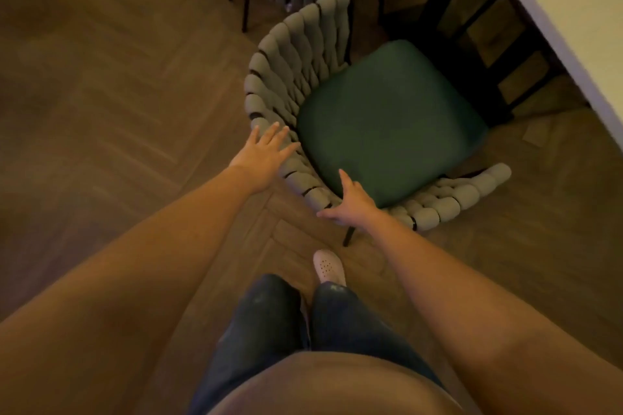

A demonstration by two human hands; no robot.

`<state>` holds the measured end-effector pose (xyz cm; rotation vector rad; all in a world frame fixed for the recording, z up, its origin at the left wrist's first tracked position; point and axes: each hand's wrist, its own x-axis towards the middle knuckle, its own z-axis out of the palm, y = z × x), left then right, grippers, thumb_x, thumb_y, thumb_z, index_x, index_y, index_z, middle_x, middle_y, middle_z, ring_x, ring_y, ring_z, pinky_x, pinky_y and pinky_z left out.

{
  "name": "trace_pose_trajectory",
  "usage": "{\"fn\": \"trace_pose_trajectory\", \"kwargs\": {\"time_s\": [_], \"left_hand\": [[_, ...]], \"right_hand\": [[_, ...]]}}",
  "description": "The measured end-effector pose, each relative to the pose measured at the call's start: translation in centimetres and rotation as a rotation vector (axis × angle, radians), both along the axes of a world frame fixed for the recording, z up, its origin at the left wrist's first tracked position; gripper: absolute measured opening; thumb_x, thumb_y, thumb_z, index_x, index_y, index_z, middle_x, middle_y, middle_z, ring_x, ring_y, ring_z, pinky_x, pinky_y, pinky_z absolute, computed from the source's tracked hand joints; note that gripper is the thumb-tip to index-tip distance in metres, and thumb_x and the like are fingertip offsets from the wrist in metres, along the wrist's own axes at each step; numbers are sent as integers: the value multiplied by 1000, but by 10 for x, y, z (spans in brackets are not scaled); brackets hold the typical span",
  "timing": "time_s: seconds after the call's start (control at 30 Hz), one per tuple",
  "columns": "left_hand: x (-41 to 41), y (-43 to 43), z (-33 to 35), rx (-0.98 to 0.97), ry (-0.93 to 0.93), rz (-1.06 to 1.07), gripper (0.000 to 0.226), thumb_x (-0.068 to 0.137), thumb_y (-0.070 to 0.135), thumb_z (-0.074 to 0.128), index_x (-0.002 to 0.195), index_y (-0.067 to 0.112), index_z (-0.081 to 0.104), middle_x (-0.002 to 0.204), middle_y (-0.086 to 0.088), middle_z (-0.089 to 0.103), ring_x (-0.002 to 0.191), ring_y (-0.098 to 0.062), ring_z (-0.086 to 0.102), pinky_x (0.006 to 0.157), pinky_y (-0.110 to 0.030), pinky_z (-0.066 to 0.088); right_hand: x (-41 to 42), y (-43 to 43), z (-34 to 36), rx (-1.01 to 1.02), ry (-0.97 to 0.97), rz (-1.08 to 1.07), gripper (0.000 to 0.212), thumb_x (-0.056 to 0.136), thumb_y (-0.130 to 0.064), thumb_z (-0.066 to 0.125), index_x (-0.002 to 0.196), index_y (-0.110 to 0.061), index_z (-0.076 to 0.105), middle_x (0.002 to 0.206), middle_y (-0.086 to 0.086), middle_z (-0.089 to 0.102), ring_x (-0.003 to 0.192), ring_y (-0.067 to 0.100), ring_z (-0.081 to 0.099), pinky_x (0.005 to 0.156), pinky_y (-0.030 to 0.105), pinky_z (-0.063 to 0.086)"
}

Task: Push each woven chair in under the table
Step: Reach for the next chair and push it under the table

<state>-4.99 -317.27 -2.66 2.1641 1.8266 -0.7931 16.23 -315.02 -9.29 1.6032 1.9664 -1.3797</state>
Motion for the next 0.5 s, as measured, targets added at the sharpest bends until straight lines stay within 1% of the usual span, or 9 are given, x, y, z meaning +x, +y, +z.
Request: {"fn": "trace_pose_trajectory", "kwargs": {"time_s": [0.07,0.2,0.27,0.33,0.37,0.43,0.5], "left_hand": [[-1,17,-7,-19,31,-93,80,94,17,56,155,23,4,161,-14,-7,148,-33,-10,119,-55,5],[-8,47,-15,-166,136,-275,76,94,21,58,154,23,12,161,-11,4,148,-33,-3,118,-57,5],[-13,63,-18,-196,200,-334,69,93,22,59,152,22,23,159,-10,17,147,-32,9,117,-58,8],[-18,74,-23,-251,234,-360,57,95,20,56,148,21,34,154,-10,30,143,-33,24,116,-59,10],[-21,77,-27,-263,236,-368,52,96,19,53,145,20,37,152,-9,35,140,-32,29,116,-59,10],[-32,86,-33,-259,198,-440,43,97,18,51,139,19,43,145,-7,43,134,-30,39,114,-55,18],[-44,94,-43,-238,125,-541,39,95,19,53,134,20,46,137,-5,51,127,-27,45,109,-50,28]], "right_hand": [[-3,3,0,6,-8,47,118,73,-41,82,156,-25,0,156,14,22,140,33,32,108,42,39],[-14,6,0,-23,18,90,109,77,-30,81,156,-28,6,154,10,28,135,31,39,106,41,41],[-24,3,-2,18,0,154,95,79,-26,77,154,-24,20,148,8,39,128,29,46,100,40,46],[-40,-6,-3,90,-89,162,69,82,-26,70,144,-20,40,138,6,50,120,27,53,94,39,49],[-48,-12,-3,147,-147,138,55,85,-26,66,137,-19,47,132,6,55,115,28,56,90,39,50],[-67,-20,-4,230,-251,48,39,89,-24,60,127,-19,52,124,6,59,108,28,59,86,39,49],[-76,-22,-5,271,-291,8,36,89,-24,59,124,-20,54,119,5,62,106,27,61,86,37,48]]}}
